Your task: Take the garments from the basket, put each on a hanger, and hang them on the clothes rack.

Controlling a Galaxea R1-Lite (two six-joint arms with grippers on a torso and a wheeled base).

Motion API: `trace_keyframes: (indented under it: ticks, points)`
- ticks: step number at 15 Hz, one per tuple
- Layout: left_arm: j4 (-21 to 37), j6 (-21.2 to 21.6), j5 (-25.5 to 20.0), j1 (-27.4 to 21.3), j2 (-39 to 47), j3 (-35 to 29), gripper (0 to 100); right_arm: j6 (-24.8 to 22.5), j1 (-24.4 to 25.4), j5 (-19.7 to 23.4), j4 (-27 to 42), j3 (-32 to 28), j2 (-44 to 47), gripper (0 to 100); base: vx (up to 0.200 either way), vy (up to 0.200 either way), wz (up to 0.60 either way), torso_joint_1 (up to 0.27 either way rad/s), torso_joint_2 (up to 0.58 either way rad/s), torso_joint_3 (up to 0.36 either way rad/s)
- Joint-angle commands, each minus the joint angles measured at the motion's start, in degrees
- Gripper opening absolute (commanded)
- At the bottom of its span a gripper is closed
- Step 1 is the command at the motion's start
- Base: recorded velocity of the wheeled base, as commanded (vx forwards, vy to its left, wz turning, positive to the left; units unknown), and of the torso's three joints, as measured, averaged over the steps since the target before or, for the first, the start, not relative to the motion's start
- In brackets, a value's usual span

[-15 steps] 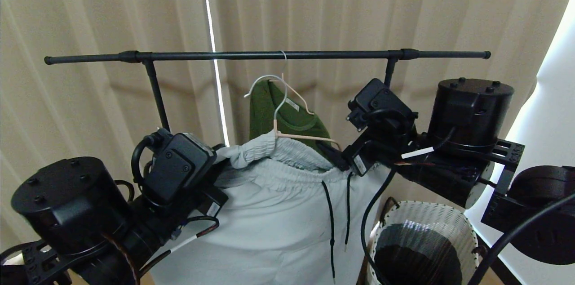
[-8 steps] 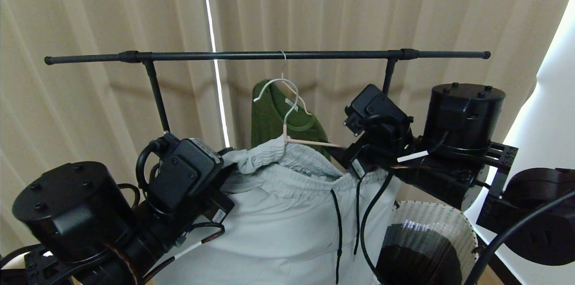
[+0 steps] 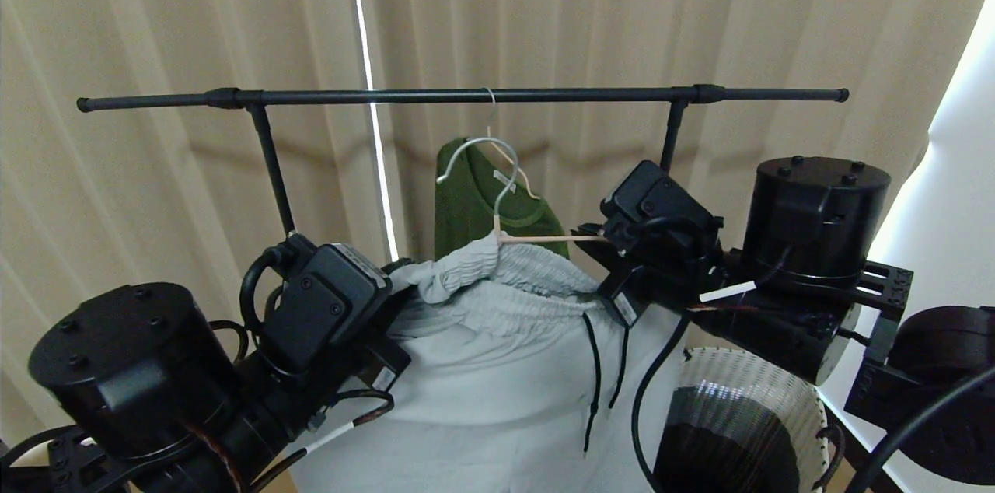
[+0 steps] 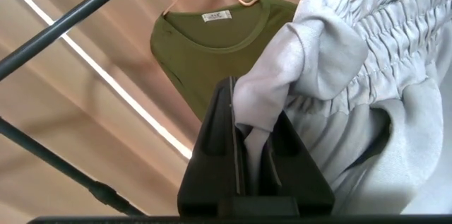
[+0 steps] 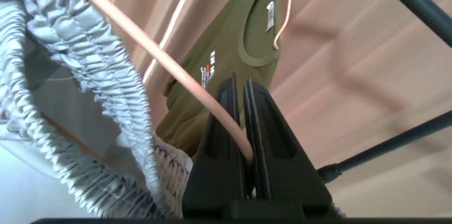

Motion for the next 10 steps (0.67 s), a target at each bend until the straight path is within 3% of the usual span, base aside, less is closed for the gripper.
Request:
trace_keyframes:
  ticks: [1, 2, 7, 10]
  points:
    - [0.0, -0.9, -1.0, 0.0, 0.1, -0.1, 0, 0.1, 0.0, -0.2, -0.1, 0.9, -1.2, 0, 0.000, 0.000, 0.00, 0.000, 0.00, 0.000]
    - [0.0, -1.5, -1.9, 0.0, 0.0, 0.0, 100, 0.1, 0.0, -0.2, -0.1, 1.1, -1.3, 0, 0.000, 0.000, 0.00, 0.000, 0.00, 0.000]
    - [0.1, -4.3, -4.2, 0.0, -4.4, 3.5, 100, 0.2, -3.3, -1.1, -0.1, 3.5, -5.2, 0, 0.000, 0.000, 0.00, 0.000, 0.00, 0.000]
    - [0.2, -9.5, -7.2, -0.1, -8.0, 5.6, 100, 0.5, -6.4, -1.0, -0.1, 4.9, -7.7, 0, 0.000, 0.000, 0.00, 0.000, 0.00, 0.000]
